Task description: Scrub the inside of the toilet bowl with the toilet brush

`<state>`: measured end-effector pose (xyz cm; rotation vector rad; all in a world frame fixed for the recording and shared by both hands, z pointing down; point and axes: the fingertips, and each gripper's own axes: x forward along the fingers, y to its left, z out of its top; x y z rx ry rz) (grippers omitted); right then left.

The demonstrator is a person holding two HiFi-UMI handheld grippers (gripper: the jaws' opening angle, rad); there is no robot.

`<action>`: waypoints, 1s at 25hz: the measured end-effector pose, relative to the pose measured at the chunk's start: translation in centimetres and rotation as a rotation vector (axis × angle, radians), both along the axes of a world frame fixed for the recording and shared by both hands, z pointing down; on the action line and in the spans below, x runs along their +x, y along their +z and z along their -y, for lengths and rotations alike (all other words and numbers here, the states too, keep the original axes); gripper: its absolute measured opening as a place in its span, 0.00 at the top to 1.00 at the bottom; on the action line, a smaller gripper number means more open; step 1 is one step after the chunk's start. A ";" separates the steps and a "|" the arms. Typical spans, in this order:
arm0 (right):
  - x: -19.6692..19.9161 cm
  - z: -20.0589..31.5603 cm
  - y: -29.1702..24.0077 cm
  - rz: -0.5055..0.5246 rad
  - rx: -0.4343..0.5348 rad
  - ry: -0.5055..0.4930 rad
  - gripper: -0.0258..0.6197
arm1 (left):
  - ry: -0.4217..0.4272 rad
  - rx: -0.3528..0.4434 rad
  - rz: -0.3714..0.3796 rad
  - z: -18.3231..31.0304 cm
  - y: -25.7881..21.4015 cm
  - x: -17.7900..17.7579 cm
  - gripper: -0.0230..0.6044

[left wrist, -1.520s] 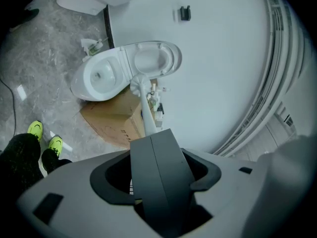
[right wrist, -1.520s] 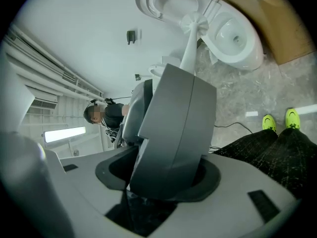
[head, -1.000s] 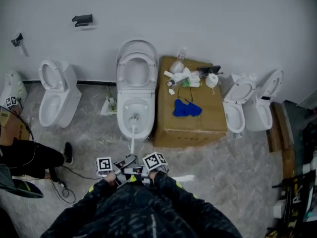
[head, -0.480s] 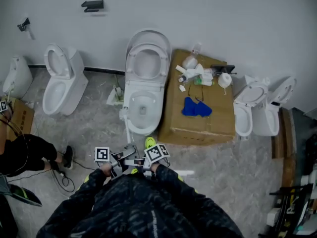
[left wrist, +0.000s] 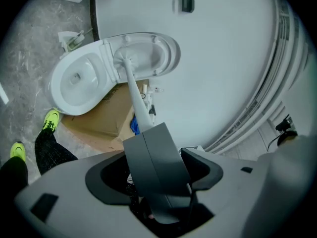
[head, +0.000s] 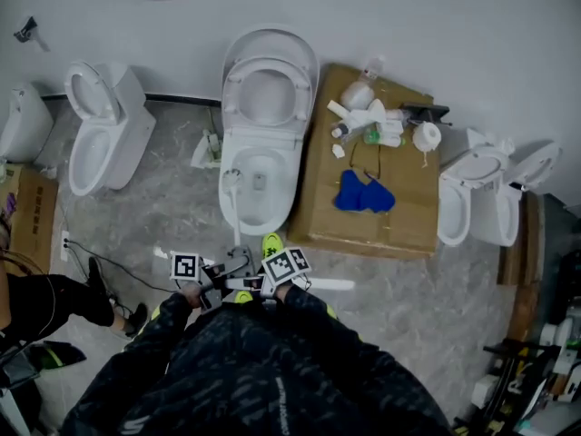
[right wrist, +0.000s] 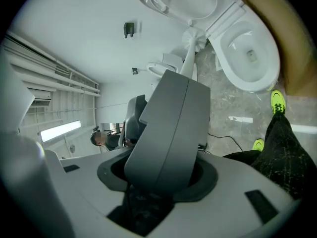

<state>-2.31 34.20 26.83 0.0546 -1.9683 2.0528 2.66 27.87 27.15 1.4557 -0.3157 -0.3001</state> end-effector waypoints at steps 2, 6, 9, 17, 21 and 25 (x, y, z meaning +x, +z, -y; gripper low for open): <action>0.5 2.0 0.1 0.013 -0.010 -0.015 0.64 | 0.000 -0.011 0.001 2.1 0.5 0.4 0.49; 1.8 5.9 0.2 0.033 -0.037 -0.027 0.64 | -0.031 -0.024 0.008 6.0 0.7 1.5 0.48; 2.8 8.4 0.5 0.041 -0.038 -0.052 0.64 | -0.045 -0.022 0.029 8.7 1.1 2.3 0.47; 4.6 14.3 3.1 0.037 -0.119 -0.062 0.64 | -0.044 -0.057 0.050 14.7 4.1 4.3 0.46; 4.8 16.6 5.4 0.030 -0.178 -0.018 0.64 | -0.028 -0.105 0.029 16.9 6.6 4.9 0.47; 4.8 18.1 8.5 0.005 -0.242 0.004 0.64 | 0.001 -0.176 -0.008 18.1 9.6 5.2 0.47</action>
